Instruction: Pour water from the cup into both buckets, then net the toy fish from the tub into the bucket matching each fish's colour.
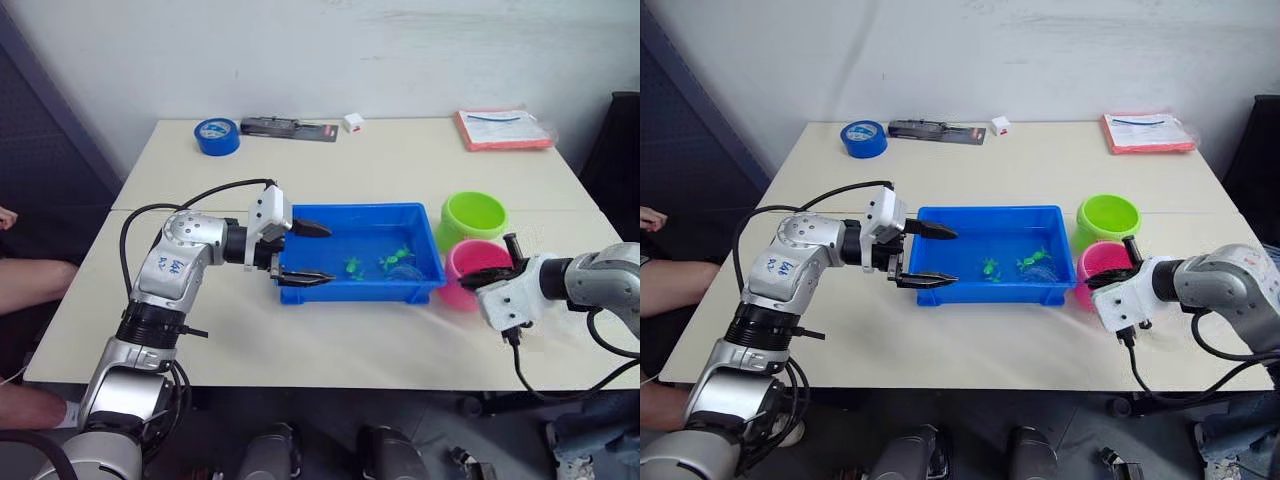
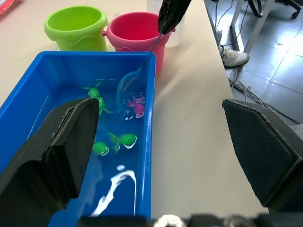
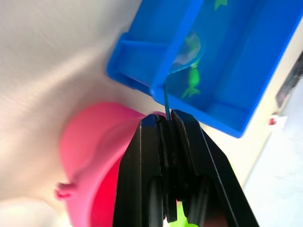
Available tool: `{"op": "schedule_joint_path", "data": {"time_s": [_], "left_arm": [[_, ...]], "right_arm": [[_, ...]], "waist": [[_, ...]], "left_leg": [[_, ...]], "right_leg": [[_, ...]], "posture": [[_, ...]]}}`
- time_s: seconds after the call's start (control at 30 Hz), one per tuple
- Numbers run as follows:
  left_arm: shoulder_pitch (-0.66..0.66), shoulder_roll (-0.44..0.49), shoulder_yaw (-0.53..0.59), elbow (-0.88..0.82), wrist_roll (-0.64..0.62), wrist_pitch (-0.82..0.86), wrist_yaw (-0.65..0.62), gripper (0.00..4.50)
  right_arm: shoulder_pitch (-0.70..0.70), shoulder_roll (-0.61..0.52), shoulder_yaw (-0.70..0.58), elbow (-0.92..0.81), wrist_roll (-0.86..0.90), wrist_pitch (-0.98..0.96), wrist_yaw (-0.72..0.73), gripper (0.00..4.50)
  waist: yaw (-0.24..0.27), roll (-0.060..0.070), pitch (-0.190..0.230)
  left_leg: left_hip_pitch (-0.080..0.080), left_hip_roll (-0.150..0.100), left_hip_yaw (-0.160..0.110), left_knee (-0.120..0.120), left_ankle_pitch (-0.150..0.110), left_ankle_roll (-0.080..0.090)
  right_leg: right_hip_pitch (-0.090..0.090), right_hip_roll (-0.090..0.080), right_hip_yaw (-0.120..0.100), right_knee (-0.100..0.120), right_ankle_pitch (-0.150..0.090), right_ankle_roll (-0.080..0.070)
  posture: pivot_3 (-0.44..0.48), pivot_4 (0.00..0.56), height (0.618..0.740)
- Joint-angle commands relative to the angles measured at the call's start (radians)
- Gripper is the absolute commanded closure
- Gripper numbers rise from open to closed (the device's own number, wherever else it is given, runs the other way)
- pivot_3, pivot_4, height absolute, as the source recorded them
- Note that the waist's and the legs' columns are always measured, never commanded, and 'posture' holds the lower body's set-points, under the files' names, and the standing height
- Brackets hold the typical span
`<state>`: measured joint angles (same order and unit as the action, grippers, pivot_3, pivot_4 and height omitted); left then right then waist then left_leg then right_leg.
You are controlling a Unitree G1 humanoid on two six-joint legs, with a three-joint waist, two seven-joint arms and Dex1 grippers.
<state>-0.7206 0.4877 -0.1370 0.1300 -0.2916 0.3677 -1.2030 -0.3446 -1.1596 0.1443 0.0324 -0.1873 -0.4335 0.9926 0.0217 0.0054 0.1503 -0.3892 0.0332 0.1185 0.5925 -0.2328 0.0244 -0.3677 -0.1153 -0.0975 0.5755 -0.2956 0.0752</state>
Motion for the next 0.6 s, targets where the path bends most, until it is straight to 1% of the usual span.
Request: {"op": "schedule_joint_path", "data": {"time_s": [0.03,0.17,0.2,0.33,0.6], "left_arm": [[-0.014,0.01,0.015,-0.031,-0.021,-0.008,-0.004,0.0],[-0.012,0.01,0.016,-0.035,-0.022,-0.007,-0.001,0.0],[-0.012,0.011,0.016,-0.036,-0.022,-0.007,-0.001,0.0],[-0.018,0.012,0.02,-0.025,-0.02,-0.01,0.001,0.0],[-0.026,0.009,0.021,-0.004,-0.018,-0.02,0.0,0.0]], "right_arm": [[0.044,0.042,-0.053,-0.057,0.139,0.179,0.038,3.7],[0.08,0.109,-0.1,-0.118,0.256,0.402,0.041,3.7],[0.083,0.118,-0.106,-0.129,0.271,0.437,0.04,3.7],[0.081,0.181,-0.152,-0.191,0.389,0.677,0.021,3.7],[0.085,0.222,-0.238,-0.264,0.535,1.013,-0.026,3.7]], "waist": [[0.0,0.0,0.0],[0.002,0.0,0.0],[0.002,0.0,0.0],[0.002,0.0,0.0],[0.003,0.0,0.0]], "left_leg": [[0.0,0.0,0.0,0.0,0.0,0.0],[0.0,0.0,0.0,0.0,0.0,0.0],[0.0,0.0,-0.001,0.0,0.0,0.0],[0.0,0.001,-0.001,0.0,0.0,0.0],[-0.001,0.001,-0.001,0.0,-0.001,0.0]], "right_leg": [[0.0,0.0,0.001,0.0,0.0,0.0],[0.0,0.0,0.001,0.001,0.0,0.0],[0.0,0.0,0.001,0.001,0.0,0.0],[0.0,0.0,0.001,0.001,0.0,0.0],[-0.001,0.0,0.001,0.0,-0.002,-0.003]], "posture": [[0.0,0.15,0.74],[0.0,0.15,0.74],[0.0,0.15,0.74],[0.0,0.15,0.74],[0.0,0.15,0.74]]}}
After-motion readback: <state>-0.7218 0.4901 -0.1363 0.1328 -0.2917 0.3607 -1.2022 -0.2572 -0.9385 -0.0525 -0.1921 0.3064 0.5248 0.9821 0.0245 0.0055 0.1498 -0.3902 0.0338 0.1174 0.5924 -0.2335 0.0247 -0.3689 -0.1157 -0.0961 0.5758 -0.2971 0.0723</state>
